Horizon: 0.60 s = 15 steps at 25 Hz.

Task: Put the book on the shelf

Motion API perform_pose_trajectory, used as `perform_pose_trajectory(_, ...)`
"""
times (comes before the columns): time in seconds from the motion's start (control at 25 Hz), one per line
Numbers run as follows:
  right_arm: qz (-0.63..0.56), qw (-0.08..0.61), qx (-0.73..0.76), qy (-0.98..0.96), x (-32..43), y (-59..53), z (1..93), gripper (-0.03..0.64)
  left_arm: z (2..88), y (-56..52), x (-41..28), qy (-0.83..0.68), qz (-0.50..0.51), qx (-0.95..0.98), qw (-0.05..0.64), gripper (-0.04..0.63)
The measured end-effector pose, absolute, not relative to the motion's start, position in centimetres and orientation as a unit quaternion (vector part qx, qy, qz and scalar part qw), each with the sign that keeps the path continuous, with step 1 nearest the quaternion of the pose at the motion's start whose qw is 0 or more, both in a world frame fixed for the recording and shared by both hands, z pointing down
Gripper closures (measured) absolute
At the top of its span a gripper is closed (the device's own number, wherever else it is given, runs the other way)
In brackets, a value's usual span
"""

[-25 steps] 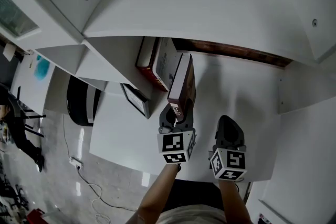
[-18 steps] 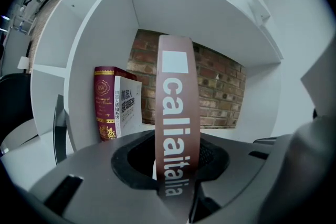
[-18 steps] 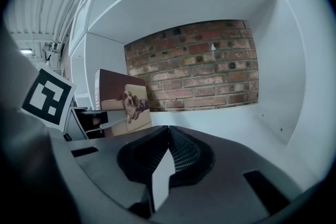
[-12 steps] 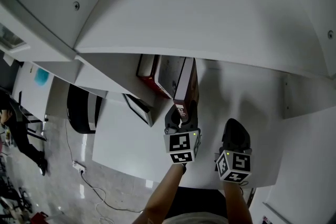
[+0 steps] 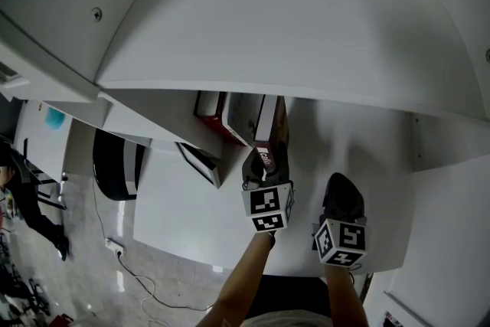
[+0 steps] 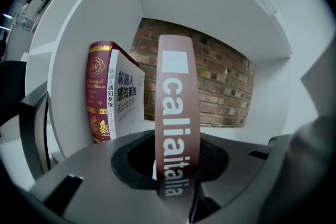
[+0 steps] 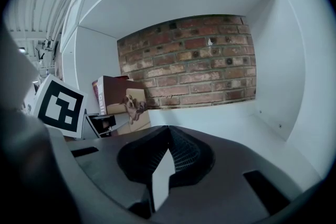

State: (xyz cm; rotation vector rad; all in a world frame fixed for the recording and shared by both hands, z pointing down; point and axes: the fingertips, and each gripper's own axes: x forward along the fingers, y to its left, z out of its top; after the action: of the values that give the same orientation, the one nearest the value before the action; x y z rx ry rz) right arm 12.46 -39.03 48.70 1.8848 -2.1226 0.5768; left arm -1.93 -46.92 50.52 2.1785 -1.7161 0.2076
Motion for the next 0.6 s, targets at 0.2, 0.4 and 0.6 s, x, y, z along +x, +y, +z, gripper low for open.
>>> perform_pose_trajectory(0.2,0.198,0.121,0.651,-0.722,12.8,-39.1,48.8,0.6,50.7,-46.8,-1.6,-0.605,0.08,0.774,0.169,0.448)
perform_pose_trajectory(0.4,0.202,0.12,0.655,-0.719,13.0,-38.8,49.0,0.6,51.3,-45.6,-1.7,-0.606,0.088,0.773,0.166,0.448)
perform_pose_trajectory(0.6,0.207,0.119,0.654,-0.718,12.7,-38.4,49.2,0.6,52.0,-44.5,-1.5,-0.603,0.104,0.775,0.159,0.448)
